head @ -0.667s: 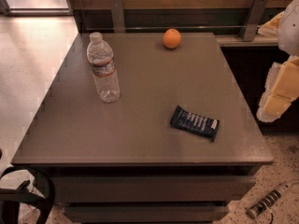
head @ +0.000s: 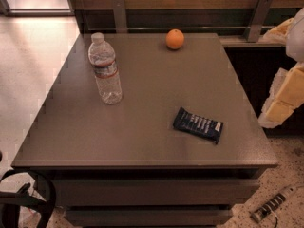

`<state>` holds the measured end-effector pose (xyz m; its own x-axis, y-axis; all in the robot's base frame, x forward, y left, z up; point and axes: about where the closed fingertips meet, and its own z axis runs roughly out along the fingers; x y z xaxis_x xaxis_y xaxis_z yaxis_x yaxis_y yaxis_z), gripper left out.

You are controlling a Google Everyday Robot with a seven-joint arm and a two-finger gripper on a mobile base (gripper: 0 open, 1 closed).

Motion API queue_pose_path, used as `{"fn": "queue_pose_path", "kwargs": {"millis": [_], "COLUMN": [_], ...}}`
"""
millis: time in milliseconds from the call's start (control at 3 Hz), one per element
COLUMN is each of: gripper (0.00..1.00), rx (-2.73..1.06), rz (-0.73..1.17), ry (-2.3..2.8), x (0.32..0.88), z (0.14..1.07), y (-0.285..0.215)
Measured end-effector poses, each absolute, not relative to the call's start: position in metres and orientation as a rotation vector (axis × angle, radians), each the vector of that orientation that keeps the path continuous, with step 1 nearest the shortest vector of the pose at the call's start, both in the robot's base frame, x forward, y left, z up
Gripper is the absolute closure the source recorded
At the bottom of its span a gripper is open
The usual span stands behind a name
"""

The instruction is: Move rxbar blueberry near orange

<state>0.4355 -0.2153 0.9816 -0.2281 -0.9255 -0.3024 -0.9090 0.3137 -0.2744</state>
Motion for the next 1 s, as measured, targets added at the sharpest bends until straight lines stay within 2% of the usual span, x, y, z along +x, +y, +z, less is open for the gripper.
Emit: {"fn": "queue_pose_path", "kwargs": {"millis": [667, 1000], "gripper": [0.00, 0.00], "rx": [-1.188, -1.062], "rz": [0.260, 0.358], "ry": [2.051, 1.947], "x": [0.416, 0.423], "z": [0.902, 0.885], "y": [-0.240, -0.230]}}
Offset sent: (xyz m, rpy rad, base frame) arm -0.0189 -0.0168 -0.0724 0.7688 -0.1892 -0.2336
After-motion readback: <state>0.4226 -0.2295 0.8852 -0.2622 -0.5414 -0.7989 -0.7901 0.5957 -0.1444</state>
